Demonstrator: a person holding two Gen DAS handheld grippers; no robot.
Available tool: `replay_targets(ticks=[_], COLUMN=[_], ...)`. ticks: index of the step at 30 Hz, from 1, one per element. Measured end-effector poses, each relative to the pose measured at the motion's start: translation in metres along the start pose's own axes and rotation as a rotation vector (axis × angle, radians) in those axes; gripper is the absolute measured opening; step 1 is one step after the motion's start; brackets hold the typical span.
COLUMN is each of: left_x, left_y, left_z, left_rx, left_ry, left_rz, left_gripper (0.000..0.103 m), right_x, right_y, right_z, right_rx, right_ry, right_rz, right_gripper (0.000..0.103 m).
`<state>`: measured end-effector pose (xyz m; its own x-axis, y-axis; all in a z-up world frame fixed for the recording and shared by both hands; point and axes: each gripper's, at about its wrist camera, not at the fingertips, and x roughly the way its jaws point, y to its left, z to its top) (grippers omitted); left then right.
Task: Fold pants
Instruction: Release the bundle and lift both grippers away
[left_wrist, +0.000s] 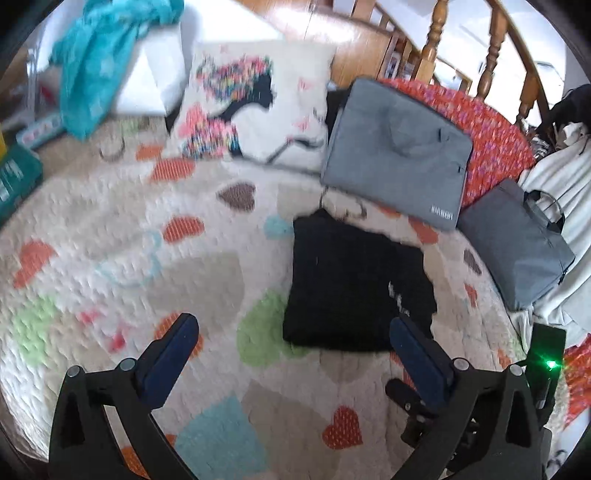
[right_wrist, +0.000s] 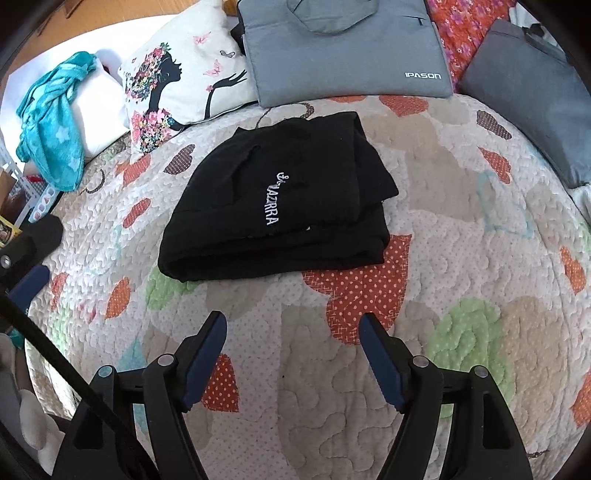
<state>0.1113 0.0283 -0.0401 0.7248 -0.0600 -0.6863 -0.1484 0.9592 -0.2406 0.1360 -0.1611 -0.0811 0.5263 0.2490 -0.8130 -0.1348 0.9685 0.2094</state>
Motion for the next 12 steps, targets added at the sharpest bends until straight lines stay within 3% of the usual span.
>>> replay_targets(ticks=[5,12], left_x=[0.017,0.007], left_y=[-0.011,-0.023], left_z=[-0.013,-0.023], left_rx=[0.080,0.174], left_ry=[0.078,-0.010], left_rz=[0.073,0.166], left_gripper=[0.103,0.103], right_x=[0.003,0.003], right_y=[-0.002,-0.003], right_z=[-0.001,0.000], right_rx=[0.014,0.019], right_ry=[0.013,0.012], right_rz=[0.003,0.005], right_gripper=[0.079,0.079])
